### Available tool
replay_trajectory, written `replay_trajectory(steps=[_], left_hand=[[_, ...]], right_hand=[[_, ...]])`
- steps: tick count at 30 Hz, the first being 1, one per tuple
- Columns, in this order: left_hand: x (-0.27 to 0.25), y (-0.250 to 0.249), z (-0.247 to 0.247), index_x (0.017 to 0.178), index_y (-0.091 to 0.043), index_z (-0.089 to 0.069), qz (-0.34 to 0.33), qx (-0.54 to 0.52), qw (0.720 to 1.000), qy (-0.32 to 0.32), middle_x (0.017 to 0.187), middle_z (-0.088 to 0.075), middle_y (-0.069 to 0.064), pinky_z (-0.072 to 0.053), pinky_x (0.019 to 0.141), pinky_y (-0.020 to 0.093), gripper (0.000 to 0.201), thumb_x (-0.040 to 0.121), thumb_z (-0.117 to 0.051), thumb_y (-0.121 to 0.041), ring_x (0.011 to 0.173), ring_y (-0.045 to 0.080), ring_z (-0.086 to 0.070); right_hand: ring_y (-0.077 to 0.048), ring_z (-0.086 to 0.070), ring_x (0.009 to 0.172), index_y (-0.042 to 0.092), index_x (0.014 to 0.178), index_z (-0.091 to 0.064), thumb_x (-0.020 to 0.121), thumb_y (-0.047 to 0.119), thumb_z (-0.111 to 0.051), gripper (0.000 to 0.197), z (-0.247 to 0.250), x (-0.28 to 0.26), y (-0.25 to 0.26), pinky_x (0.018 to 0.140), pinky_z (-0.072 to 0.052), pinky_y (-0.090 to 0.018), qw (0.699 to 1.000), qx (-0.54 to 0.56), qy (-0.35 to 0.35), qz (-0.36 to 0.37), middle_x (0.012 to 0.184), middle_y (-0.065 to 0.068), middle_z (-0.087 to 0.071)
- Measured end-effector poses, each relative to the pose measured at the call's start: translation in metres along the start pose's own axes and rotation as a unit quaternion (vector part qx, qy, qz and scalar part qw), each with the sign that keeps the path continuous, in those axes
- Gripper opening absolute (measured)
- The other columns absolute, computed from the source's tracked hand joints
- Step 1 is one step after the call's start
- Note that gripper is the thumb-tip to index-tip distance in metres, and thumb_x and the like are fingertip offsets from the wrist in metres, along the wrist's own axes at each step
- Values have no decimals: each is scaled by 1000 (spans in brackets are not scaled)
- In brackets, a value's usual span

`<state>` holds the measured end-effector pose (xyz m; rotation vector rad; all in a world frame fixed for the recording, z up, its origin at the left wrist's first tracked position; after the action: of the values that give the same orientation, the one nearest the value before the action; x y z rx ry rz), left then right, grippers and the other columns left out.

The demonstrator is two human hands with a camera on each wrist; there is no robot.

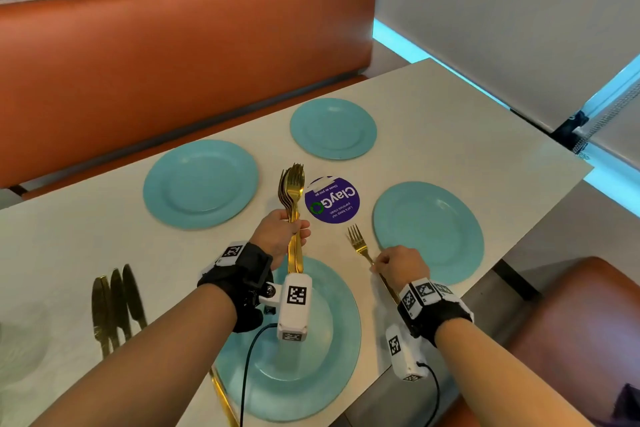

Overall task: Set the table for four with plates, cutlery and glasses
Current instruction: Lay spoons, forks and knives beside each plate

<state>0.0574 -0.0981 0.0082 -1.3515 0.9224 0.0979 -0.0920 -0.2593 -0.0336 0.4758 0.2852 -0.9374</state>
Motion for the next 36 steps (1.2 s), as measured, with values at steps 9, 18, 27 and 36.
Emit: replay_trajectory(steps=[9,18,27,36], left_hand=[[3,4,-8,129,-3,-44,3,20,1000,-14,106,-59,13,-51,83,31,31,98,-42,-5,95,23,-58],[6,7,-6,129,-5,-43,8,14,1000,-25,107,-60,13,-49,94,36,31,98,-42,-6,96,23,-59],[7,11,-6,130,-4,-43,6,12,1000,-19,107,-60,13,-48,95,36,32,98,-42,-5,97,23,-58],[4,10,-7,129,-3,-43,9,-2,1000,-1,106,-60,12,-51,88,34,32,97,-44,-4,92,21,-60]], right_hand=[[-19,-58,83,19,80,-57,77,39,-72,25,9,8,-3,71,-46,-29,998,-7,-60,6,90,-1,-60],[-23,-61,92,12,96,-64,79,40,-70,33,16,12,0,76,-48,-31,996,-52,-57,41,93,-2,-55],[-22,-59,90,12,95,-63,80,40,-70,32,16,13,-2,76,-48,-32,997,-43,-60,35,89,-1,-52],[-18,-54,79,14,84,-63,79,40,-70,27,24,9,12,68,-41,-26,997,15,-67,40,86,-1,-58]])
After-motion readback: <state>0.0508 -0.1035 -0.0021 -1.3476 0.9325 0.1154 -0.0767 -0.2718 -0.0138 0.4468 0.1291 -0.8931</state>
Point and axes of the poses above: each hand's wrist, its own x-axis towards the middle knuckle, its own z-axis out of the back of the hand, y = z × x, the point moved 1 cm from there along x, towards the middle knuckle
